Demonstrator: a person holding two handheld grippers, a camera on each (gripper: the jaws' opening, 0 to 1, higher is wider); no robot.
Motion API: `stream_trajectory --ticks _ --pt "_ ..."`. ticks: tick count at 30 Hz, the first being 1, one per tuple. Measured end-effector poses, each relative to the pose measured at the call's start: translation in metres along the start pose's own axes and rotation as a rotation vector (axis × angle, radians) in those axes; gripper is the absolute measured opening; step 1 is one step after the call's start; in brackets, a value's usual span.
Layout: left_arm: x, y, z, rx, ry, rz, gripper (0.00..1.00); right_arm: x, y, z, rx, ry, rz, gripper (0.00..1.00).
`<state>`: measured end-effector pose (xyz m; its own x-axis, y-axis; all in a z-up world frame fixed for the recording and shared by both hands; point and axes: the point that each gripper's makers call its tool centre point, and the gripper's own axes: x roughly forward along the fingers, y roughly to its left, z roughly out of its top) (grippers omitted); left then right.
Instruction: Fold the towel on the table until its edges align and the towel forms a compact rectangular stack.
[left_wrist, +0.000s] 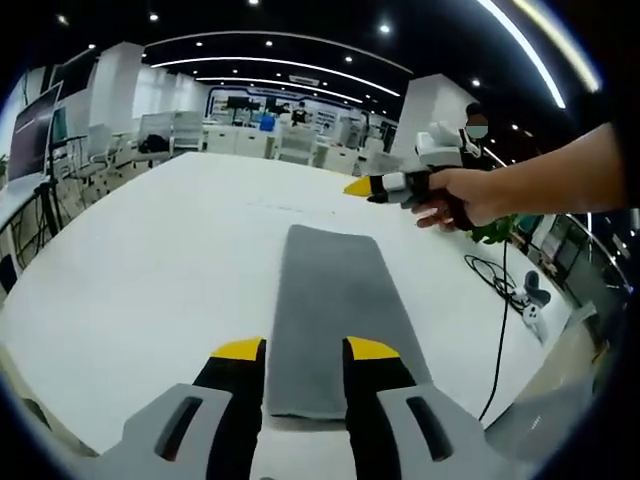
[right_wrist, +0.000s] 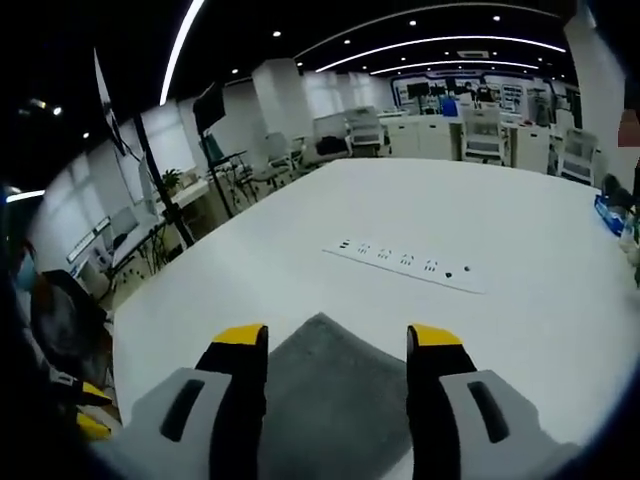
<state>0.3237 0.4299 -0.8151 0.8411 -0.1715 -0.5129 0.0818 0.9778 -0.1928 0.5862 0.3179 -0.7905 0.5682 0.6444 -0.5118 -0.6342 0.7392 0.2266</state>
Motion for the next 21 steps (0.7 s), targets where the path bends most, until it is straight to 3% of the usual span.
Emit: stream_trajectory --ticks 7,12,21 --pt "0.006 -0.003 0.005 0.047 0.008 -0.027 0.32 -0.008 -0.003 -0.004 -0.033 0.001 0.004 0.57" --pt "0.011 -0.001 0.010 0.055 0.024 -0.042 0.32 -0.014 -0.007 -0.014 -0.080 0.037 0.000 0.56" --pt "0.022 0.006 0.020 0.097 0.045 -0.073 0.32 -0.033 -0.009 -0.017 -0.067 0.018 -0.018 0.55"
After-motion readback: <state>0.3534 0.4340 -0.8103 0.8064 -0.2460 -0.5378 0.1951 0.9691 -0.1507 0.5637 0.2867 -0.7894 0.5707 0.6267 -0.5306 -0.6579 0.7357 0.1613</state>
